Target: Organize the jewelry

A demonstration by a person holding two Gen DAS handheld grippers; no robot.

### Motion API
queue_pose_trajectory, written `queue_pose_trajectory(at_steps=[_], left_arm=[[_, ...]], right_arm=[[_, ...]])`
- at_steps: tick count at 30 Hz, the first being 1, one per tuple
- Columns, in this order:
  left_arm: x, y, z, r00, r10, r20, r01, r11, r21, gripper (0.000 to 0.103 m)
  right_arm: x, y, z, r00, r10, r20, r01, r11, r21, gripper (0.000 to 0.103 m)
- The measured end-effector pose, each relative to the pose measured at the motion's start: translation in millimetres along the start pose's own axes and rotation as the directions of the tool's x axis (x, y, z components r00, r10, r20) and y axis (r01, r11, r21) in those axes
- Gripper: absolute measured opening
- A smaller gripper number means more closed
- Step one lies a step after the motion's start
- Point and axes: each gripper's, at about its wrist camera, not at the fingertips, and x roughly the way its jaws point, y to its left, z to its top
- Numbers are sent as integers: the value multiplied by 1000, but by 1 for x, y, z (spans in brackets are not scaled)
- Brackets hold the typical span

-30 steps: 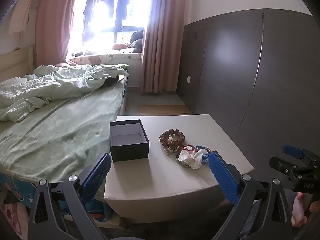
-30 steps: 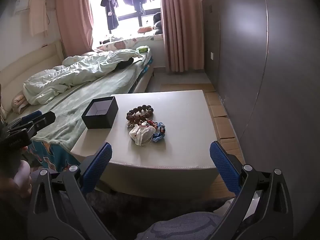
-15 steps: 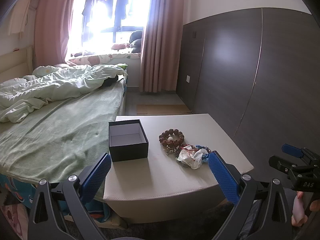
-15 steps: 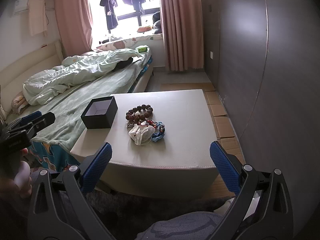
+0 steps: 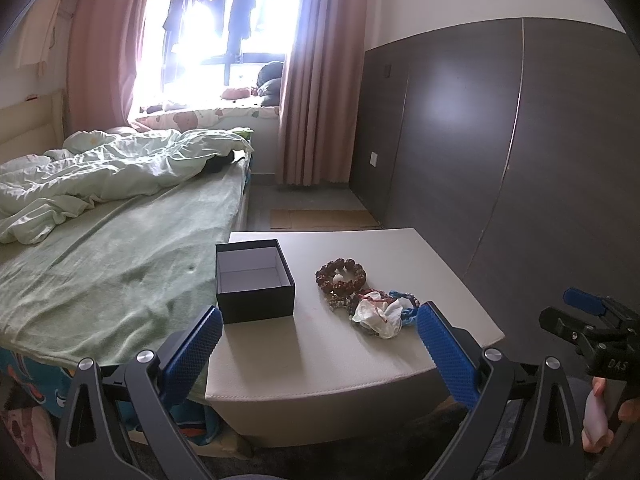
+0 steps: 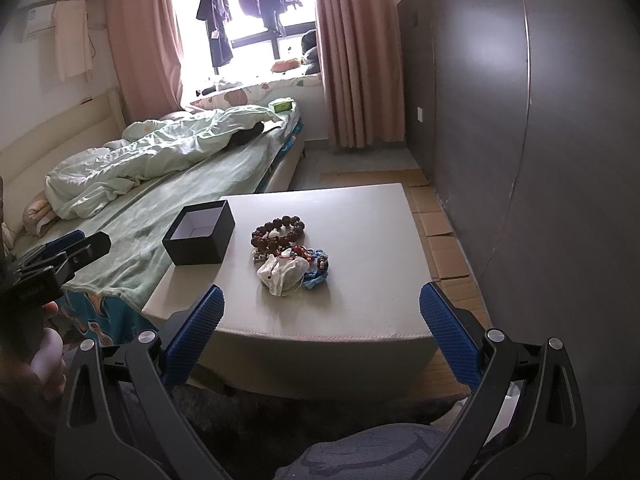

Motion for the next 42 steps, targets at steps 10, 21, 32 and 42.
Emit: queue_pose_trajectory(at_steps=[10,21,32,42], left_arm=[[0,1,0,1000,0,2,0,1000,-6,94],[0,2,0,1000,-2,2,2,1000,-13,94],[-1,6,-1,1000,-4,0,4,1000,-24,94],[-2,8,-1,1000,-3,5,3,1000,-23,94]], right_arm=[[-2,0,1,1000,2,1,-2,1000,-2,98],[-2,1,2,1000,3,0,-3,1000,0,98],[-1,0,4,1000,12,-1,-12,1000,7,98],[0,0,1,1000,19,7,-19,1000,11,98]])
